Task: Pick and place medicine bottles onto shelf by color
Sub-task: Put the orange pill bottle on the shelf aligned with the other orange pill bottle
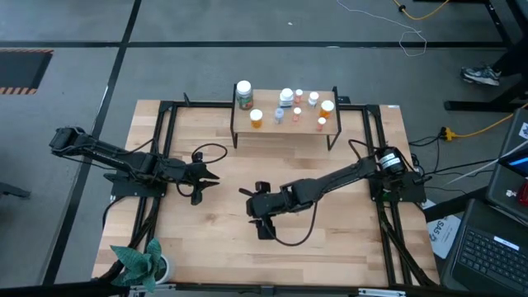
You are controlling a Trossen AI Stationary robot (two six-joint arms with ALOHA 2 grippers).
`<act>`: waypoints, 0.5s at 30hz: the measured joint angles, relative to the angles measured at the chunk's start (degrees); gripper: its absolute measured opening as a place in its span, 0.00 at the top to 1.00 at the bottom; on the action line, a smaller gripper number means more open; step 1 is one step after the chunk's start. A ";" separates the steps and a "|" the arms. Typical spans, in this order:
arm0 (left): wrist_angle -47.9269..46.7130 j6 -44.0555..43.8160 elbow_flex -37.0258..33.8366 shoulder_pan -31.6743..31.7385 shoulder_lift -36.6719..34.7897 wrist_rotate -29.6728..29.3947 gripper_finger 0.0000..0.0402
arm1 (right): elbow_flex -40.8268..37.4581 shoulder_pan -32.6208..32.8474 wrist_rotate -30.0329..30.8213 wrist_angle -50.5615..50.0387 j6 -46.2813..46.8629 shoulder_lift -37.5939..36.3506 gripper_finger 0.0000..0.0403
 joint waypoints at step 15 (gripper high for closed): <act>0.00 0.02 0.00 0.00 0.00 -0.29 0.80 | 0.00 -1.88 3.52 -2.64 2.59 0.00 0.39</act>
